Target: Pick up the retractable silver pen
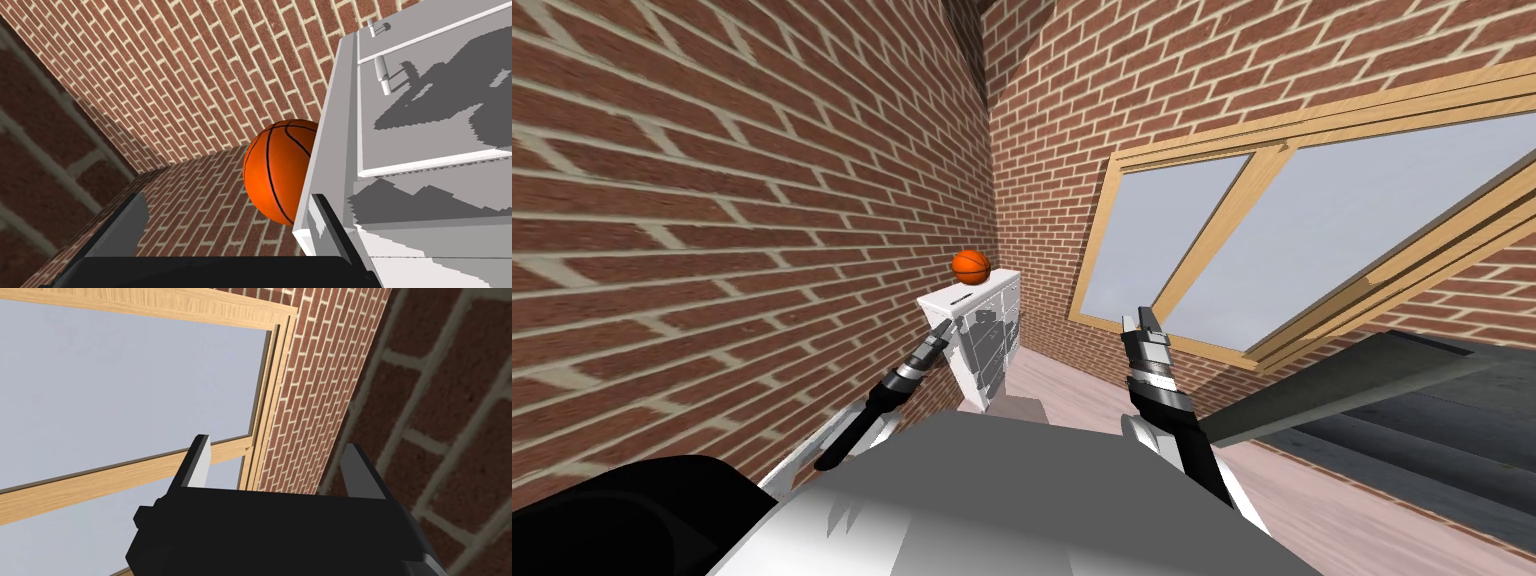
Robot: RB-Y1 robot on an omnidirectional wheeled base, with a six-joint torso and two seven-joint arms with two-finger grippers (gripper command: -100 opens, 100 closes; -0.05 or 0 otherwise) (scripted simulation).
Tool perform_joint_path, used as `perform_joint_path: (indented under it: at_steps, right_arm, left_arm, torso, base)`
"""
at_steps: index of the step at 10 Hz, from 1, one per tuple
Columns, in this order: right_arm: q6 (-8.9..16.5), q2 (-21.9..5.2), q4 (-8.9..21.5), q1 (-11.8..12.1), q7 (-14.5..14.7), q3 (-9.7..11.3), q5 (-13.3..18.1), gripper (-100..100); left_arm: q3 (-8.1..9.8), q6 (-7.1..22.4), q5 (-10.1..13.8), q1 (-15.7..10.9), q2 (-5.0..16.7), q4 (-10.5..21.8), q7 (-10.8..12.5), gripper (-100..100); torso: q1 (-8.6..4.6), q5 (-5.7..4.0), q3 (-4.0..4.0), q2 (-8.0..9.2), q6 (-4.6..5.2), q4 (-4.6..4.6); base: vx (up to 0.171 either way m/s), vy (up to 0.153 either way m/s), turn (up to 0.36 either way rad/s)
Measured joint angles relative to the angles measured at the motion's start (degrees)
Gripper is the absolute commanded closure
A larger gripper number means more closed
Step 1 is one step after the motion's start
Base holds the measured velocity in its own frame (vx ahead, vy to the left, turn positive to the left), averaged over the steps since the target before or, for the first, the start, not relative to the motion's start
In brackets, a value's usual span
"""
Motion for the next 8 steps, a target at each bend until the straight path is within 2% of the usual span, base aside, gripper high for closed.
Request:
perform_joint_path:
  at_steps: [2, 8]
  right_arm:
    - [0.0, 0.0, 0.0, 0.0, 0.0, 0.0, 0.0, 0]
    - [0.0, 0.0, 0.0, 0.0, 0.0, 0.0, 0.0, 0]
  left_arm:
    - [0.58, -1.91, -0.8, 0.57, 3.62, 2.71, 0.64, -100]
    - [1.55, -4.69, -2.8, 1.07, 12.79, 8.23, 2.02, -100]
  torso:
    - [0.01, 0.0, 0.0, 0.0, 0.0, 0.0]
    - [-0.06, -0.01, 0.0, -0.01, 0.01, 0.0]
  base:
    - [-0.009, 0.019, 0.012]
    - [-0.015, 0.019, 0.035]
